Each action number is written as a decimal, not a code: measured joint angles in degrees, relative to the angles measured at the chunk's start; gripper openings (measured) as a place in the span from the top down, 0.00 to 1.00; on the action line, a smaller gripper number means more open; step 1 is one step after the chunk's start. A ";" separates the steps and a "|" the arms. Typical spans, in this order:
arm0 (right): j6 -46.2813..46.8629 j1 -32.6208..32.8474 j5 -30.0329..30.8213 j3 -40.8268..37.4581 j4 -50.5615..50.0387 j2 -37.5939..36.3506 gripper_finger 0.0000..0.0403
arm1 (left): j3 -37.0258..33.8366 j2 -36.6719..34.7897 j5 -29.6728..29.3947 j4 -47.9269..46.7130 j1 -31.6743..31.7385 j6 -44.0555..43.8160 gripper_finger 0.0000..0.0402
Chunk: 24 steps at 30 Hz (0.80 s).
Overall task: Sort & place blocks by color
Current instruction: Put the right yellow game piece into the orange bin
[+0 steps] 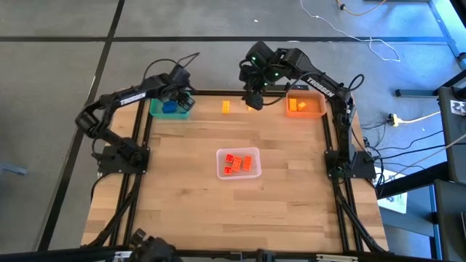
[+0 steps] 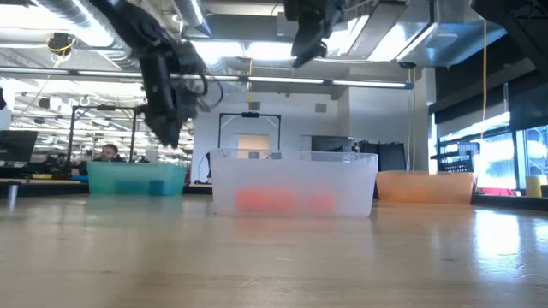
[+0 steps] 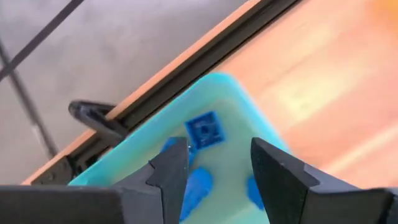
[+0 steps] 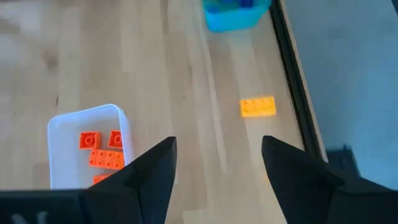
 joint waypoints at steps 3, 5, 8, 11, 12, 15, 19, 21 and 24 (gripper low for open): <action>8.91 -0.26 7.56 -0.06 -0.40 0.26 0.41 | 0.24 -5.06 3.90 -1.46 -1.14 0.01 0.59; 15.15 -1.05 12.10 -0.06 -0.63 0.84 0.41 | 0.24 -8.66 7.00 -2.12 -1.97 0.01 0.59; 22.98 -2.92 12.58 -0.06 -0.61 2.17 0.41 | 0.24 -13.76 9.84 -2.83 -2.95 0.01 0.59; 31.59 -5.06 11.21 -0.02 -0.57 3.97 0.41 | 0.24 -18.07 10.14 -2.87 -3.77 0.01 0.59; 33.96 -5.74 10.93 -0.02 -0.59 4.89 0.41 | 0.24 -19.24 10.14 -2.84 -3.80 0.01 0.59; 37.75 -7.57 10.92 -0.02 -0.59 7.91 0.41 | 0.24 -22.34 10.23 -2.84 -3.84 0.03 0.59; 37.92 -9.18 10.92 -0.02 -0.60 11.71 0.41 | 0.26 -25.03 10.22 -2.79 -3.82 0.01 0.59; 37.78 -9.77 10.21 -0.02 -0.83 13.68 0.41 | 0.26 -26.03 10.22 -2.76 -3.82 -0.01 0.59; 36.66 -10.60 7.20 -0.02 -1.79 16.51 0.41 | 0.26 -26.49 10.01 -2.58 -3.80 -0.37 0.59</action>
